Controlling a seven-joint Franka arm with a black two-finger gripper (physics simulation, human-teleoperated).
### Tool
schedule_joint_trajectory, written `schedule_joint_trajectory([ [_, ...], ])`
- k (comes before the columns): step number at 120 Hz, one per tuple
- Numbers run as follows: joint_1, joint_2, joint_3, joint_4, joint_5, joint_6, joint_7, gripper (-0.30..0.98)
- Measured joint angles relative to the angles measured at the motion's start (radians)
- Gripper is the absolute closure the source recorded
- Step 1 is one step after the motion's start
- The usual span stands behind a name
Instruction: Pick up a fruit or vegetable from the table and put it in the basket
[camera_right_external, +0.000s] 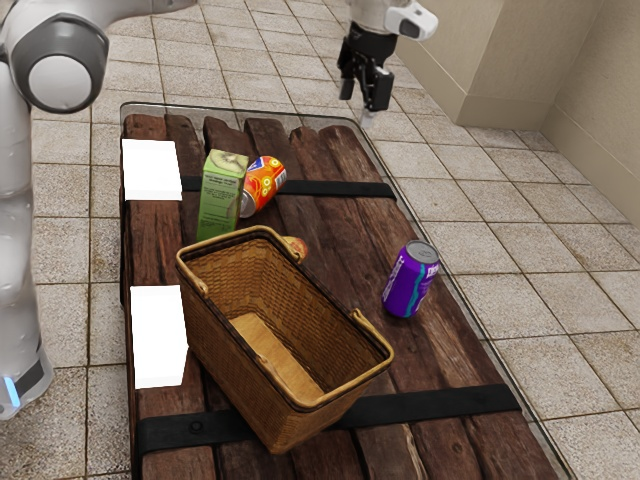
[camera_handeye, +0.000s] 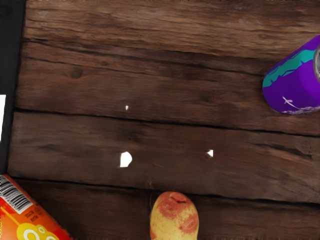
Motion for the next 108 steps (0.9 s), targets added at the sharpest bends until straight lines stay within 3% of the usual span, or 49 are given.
schedule_joint_trajectory([
  [19,0.013,-0.003,0.005,0.005,0.003,-0.004,0.001,0.00],
  [31,0.040,-0.011,0.006,0.174,-0.016,-0.035,0.000,0.00],
  [43,0.126,0.018,-0.117,0.232,-0.023,-0.053,-0.001,0.00],
  [58,0.021,0.120,-0.173,0.224,-0.023,-0.064,-0.002,0.00],
  [85,-0.011,0.168,-0.191,0.214,-0.022,-0.039,-0.003,0.00],
  [108,-0.029,0.098,-0.182,-0.139,-0.026,0.103,-0.002,0.00],
])
